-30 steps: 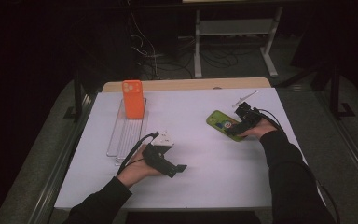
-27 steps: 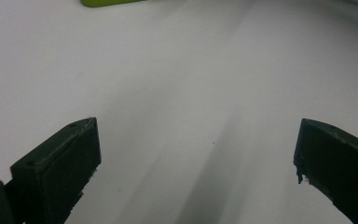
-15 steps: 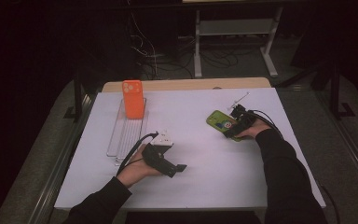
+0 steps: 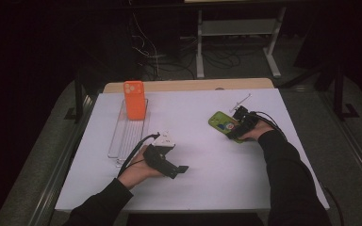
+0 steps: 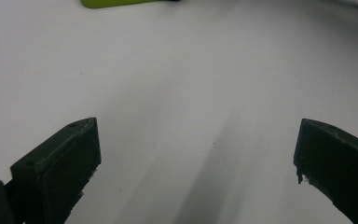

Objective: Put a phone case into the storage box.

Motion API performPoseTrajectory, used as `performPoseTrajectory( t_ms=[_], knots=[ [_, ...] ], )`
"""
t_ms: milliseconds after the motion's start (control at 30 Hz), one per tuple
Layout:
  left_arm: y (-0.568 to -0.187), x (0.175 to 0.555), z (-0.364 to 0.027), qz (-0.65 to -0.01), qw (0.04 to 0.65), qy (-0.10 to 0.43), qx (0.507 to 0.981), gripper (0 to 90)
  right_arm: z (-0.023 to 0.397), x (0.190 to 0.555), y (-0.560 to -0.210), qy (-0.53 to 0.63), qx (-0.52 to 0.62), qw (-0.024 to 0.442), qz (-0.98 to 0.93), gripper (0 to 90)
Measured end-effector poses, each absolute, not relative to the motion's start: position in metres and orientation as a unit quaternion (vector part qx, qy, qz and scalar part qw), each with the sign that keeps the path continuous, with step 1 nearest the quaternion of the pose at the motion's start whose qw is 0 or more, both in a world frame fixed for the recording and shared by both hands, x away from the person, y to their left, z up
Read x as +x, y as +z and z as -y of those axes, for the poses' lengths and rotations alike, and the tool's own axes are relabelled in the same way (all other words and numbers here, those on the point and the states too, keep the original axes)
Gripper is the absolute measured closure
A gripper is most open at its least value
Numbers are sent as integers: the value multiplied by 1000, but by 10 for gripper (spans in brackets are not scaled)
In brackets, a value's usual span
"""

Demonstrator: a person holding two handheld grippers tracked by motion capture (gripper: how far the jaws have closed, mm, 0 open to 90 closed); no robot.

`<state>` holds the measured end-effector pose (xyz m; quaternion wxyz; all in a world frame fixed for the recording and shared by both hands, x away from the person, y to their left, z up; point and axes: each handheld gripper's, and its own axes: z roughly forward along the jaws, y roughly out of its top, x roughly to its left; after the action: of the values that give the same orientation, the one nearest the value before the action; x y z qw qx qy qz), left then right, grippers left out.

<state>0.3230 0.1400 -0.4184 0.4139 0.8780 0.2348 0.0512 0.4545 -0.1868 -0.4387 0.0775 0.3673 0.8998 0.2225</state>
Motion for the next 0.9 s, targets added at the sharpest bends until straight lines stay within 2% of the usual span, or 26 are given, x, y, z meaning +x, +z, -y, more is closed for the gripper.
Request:
performPoseTrajectory(
  t_ms=[267,500,900],
  knots=[
    [-418,323,-140,-236,414,51,878,3,187,453,-436,226,365,76,-900,154],
    [-415,324,-141,-232,414,43,879,3,189,442,-418,248,354,74,-899,154],
    [-389,332,-142,-218,423,32,879,3,188,411,-391,268,326,81,-903,154]
  ],
)
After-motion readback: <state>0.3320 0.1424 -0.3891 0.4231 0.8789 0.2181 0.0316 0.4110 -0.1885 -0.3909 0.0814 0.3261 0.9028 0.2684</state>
